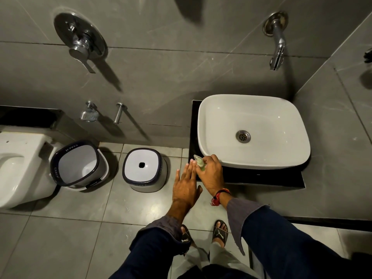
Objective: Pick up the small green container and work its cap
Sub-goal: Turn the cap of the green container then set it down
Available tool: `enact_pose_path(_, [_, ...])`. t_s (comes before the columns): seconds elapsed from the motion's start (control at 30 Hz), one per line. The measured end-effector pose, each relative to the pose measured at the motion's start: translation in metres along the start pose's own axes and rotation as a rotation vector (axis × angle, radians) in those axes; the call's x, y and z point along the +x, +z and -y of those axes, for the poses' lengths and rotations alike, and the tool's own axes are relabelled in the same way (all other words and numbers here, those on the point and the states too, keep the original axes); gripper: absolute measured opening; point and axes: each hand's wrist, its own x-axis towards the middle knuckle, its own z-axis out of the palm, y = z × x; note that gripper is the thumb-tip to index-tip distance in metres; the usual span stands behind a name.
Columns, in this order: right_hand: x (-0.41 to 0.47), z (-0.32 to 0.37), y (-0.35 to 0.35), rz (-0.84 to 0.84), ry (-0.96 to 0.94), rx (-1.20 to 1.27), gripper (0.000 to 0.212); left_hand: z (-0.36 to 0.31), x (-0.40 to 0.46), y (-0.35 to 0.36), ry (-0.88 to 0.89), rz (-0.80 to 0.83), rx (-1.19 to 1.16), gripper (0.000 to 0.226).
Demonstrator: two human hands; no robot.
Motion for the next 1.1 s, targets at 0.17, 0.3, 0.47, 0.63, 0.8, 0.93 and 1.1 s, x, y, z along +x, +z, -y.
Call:
enact_pose_path(0.17, [0.005, 0.005, -0.003, 0.009, 0.048, -0.098, 0.039, -0.001, 0.001, 0.0, -0.006, -0.003, 0.003, 0.092])
enact_pose_path(0.3, [0.001, 0.002, -0.003, 0.036, -0.046, -0.096, 0.035, 0.0, 0.001, 0.001, -0.004, -0.009, 0.005, 0.092])
enact_pose_path(0.47, [-0.002, -0.002, -0.001, 0.019, -0.01, -0.055, 0.03, 0.0, 0.001, 0.003, -0.001, -0.011, 0.004, 0.092])
enact_pose_path(0.63, [-0.006, -0.002, 0.002, 0.014, 0.052, -0.023, 0.032, -0.001, 0.005, 0.003, -0.002, 0.006, -0.002, 0.093])
enact_pose_path(0.8, [0.0, -0.006, -0.002, 0.054, 0.0, -0.012, 0.022, -0.003, -0.001, 0.005, 0.006, -0.011, 0.019, 0.094])
enact_pose_path(0.93, [0.003, -0.01, -0.007, 0.092, -0.04, -0.015, 0.023, -0.008, -0.004, 0.009, -0.009, -0.019, 0.021, 0.096])
enact_pose_path(1.1, [0.001, -0.018, -0.018, 0.065, -0.106, 0.017, 0.042, -0.011, -0.002, 0.011, -0.025, -0.027, 0.063, 0.094])
